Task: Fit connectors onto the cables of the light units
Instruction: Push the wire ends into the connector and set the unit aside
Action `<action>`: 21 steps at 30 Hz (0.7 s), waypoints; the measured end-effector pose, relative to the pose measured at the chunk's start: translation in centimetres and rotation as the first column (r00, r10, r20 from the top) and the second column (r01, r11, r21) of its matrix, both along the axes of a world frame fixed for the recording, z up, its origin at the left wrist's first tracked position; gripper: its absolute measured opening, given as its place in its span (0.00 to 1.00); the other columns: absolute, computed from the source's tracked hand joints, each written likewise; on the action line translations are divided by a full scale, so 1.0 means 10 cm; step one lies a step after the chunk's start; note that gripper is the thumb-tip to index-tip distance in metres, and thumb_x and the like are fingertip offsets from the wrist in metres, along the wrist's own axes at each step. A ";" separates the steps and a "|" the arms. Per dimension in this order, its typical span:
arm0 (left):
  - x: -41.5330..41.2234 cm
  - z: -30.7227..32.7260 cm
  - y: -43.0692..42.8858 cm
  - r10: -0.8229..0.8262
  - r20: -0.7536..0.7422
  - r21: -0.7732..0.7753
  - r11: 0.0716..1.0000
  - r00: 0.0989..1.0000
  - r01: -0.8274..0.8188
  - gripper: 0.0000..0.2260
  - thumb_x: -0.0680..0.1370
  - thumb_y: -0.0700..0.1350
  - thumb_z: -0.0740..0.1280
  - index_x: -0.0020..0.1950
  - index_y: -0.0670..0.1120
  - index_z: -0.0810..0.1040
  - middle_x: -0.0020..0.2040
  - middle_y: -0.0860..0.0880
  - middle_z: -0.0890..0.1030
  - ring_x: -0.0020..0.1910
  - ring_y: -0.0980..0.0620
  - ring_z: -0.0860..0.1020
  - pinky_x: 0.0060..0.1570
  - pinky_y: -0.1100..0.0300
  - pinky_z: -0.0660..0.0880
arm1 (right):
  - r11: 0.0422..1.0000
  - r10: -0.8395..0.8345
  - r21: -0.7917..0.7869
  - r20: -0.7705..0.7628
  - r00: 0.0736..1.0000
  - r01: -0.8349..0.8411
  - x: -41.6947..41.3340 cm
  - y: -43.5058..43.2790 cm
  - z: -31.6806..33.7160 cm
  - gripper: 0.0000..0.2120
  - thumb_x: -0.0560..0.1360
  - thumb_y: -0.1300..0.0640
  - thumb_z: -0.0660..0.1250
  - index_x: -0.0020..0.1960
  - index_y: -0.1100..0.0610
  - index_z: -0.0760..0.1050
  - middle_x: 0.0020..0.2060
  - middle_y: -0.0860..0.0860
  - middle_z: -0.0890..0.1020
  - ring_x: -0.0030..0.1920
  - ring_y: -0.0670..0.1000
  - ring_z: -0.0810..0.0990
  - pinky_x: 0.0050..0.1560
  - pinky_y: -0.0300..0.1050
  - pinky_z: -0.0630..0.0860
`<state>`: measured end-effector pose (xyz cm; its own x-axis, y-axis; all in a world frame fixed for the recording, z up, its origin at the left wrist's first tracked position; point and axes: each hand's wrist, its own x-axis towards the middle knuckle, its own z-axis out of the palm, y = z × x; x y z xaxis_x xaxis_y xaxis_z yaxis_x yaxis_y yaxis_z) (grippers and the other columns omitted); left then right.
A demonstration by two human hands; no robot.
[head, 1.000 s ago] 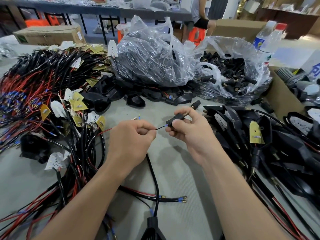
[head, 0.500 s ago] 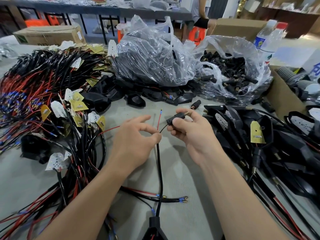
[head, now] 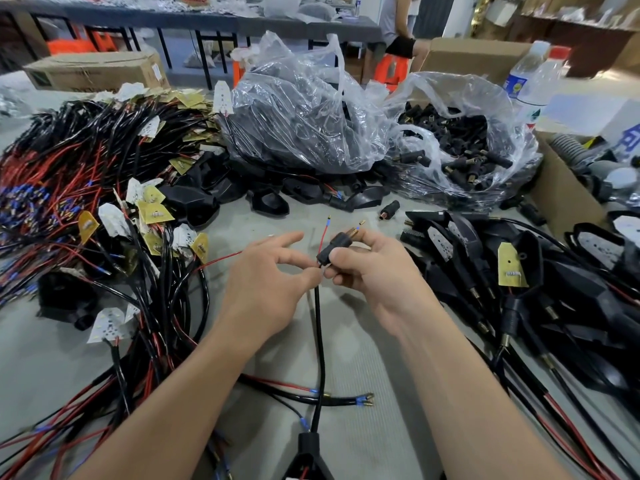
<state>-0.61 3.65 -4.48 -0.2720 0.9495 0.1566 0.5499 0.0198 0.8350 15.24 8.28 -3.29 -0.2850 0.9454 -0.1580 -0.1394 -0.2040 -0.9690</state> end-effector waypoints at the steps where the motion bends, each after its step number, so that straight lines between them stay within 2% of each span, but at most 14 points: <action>1: 0.00 0.00 0.00 0.018 0.010 0.006 1.000 1.000 -0.018 0.12 0.69 0.48 0.80 0.34 0.66 0.84 0.65 0.63 0.79 0.70 0.60 0.71 0.70 0.59 0.62 | 1.000 0.018 0.018 0.035 0.999 -0.019 0.00 0.00 0.00 0.08 0.75 0.72 0.67 0.51 0.61 0.77 0.40 0.60 0.86 0.33 0.51 0.80 0.35 0.39 0.77; 3: -0.01 0.00 -0.01 0.035 0.020 0.005 0.999 0.999 -0.035 0.14 0.70 0.47 0.79 0.35 0.68 0.83 0.63 0.64 0.80 0.70 0.60 0.71 0.70 0.60 0.61 | 0.998 0.025 0.049 0.094 0.995 -0.029 0.00 0.00 -0.02 0.08 0.75 0.70 0.68 0.53 0.62 0.78 0.44 0.61 0.87 0.32 0.50 0.80 0.35 0.39 0.77; 6: -0.02 0.00 -0.01 0.038 0.035 -0.015 0.999 0.999 -0.037 0.09 0.71 0.48 0.79 0.35 0.62 0.85 0.61 0.65 0.79 0.70 0.60 0.71 0.70 0.60 0.59 | 0.995 0.054 0.076 0.140 0.989 -0.065 0.00 0.00 0.00 0.05 0.78 0.63 0.67 0.50 0.61 0.82 0.44 0.59 0.87 0.34 0.49 0.80 0.37 0.40 0.75; 9: -0.03 -0.02 0.00 0.031 -0.020 -0.024 0.999 0.999 -0.032 0.07 0.71 0.49 0.78 0.36 0.60 0.85 0.63 0.63 0.79 0.72 0.60 0.69 0.68 0.63 0.57 | 0.998 0.052 0.034 0.085 0.995 -0.055 0.00 -0.01 0.02 0.24 0.85 0.49 0.59 0.38 0.56 0.85 0.37 0.56 0.86 0.32 0.50 0.79 0.34 0.39 0.75; 11: -0.02 -0.02 0.00 0.027 -0.053 -0.023 0.999 0.998 -0.029 0.08 0.71 0.49 0.78 0.36 0.61 0.84 0.63 0.63 0.80 0.72 0.60 0.69 0.68 0.63 0.56 | 0.999 0.001 0.043 0.098 0.995 -0.005 0.00 -0.01 0.03 0.26 0.85 0.50 0.57 0.36 0.57 0.85 0.36 0.55 0.87 0.31 0.49 0.79 0.32 0.38 0.75; 13: -0.01 -0.03 0.00 0.035 -0.070 -0.006 0.999 0.997 -0.036 0.07 0.71 0.49 0.78 0.36 0.61 0.84 0.61 0.65 0.79 0.71 0.61 0.69 0.67 0.63 0.57 | 0.998 -0.039 0.046 0.102 0.994 0.034 0.00 -0.01 0.05 0.21 0.84 0.55 0.58 0.41 0.61 0.83 0.37 0.57 0.87 0.30 0.50 0.79 0.32 0.39 0.75; 15: -0.01 -0.04 0.00 0.029 -0.076 0.028 0.999 0.997 -0.027 0.08 0.69 0.50 0.79 0.42 0.63 0.84 0.58 0.68 0.78 0.69 0.62 0.71 0.68 0.61 0.63 | 0.998 -0.064 0.027 0.068 0.996 0.063 0.00 -0.01 0.05 0.18 0.83 0.57 0.58 0.45 0.64 0.83 0.37 0.59 0.86 0.30 0.52 0.79 0.32 0.40 0.75; 17: -0.02 -0.05 0.00 -0.034 -0.071 0.050 0.998 0.997 0.037 0.14 0.68 0.52 0.79 0.51 0.65 0.83 0.60 0.70 0.77 0.68 0.63 0.72 0.70 0.54 0.69 | 0.997 -0.082 0.009 0.027 0.996 0.082 -0.01 -0.02 0.06 0.18 0.83 0.58 0.58 0.46 0.66 0.83 0.37 0.61 0.85 0.29 0.53 0.78 0.33 0.42 0.75; 19: -0.01 -0.03 0.00 -0.101 -0.034 0.053 0.993 0.994 0.103 0.17 0.66 0.56 0.76 0.54 0.66 0.84 0.64 0.68 0.77 0.69 0.65 0.71 0.70 0.52 0.70 | 0.996 -0.086 -0.006 -0.017 0.996 0.086 -0.01 -0.02 0.06 0.19 0.84 0.57 0.58 0.47 0.67 0.82 0.36 0.62 0.85 0.29 0.53 0.77 0.32 0.43 0.74; 21: 0.01 -0.01 -0.01 -0.134 0.025 0.054 0.990 0.991 0.132 0.17 0.63 0.63 0.73 0.51 0.71 0.83 0.65 0.68 0.77 0.68 0.67 0.71 0.68 0.57 0.70 | 0.996 -0.094 -0.011 -0.026 0.995 0.094 -0.01 -0.02 0.07 0.20 0.85 0.56 0.57 0.48 0.68 0.81 0.36 0.62 0.85 0.29 0.53 0.78 0.31 0.42 0.75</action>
<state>-0.49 3.59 -4.56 -0.1489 0.9683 0.2007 0.5212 -0.0956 0.8481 15.12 8.07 -2.62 -0.1990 0.9668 -0.1605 -0.1842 -0.1977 -0.9628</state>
